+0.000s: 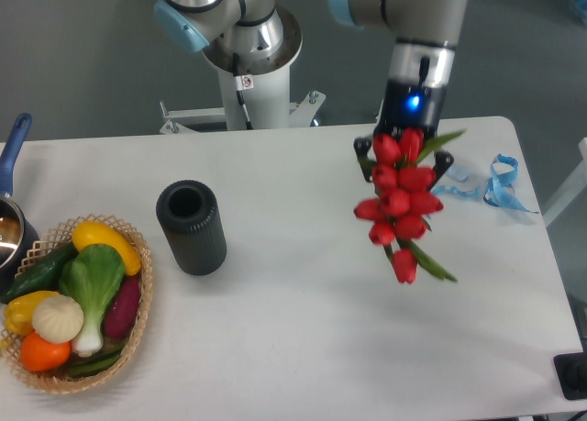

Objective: Pick up the flowers from the vase
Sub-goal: 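Carry the held tulips away from the vase over the table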

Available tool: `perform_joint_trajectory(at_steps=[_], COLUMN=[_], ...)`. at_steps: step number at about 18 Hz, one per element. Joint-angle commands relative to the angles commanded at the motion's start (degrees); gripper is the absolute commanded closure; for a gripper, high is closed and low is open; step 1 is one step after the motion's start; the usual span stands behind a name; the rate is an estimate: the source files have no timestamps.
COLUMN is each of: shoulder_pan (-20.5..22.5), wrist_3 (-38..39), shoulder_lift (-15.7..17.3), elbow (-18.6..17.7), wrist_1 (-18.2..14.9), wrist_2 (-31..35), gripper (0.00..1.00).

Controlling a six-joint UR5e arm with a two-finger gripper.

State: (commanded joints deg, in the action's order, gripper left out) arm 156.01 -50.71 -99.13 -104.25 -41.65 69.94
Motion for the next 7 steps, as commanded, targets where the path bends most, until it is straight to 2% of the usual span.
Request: perform_joint_trajectory(at_steps=[4, 7], shoulder_pan=[-3.6, -4.1], wrist_3=[-4.0, -4.1], shoulder_lift=[-1.3, -1.6], elbow=[1.1, 0.7], wrist_1=[-3.7, -4.7], wrist_2=[8.7, 10.2], gripper=[1.0, 1.0])
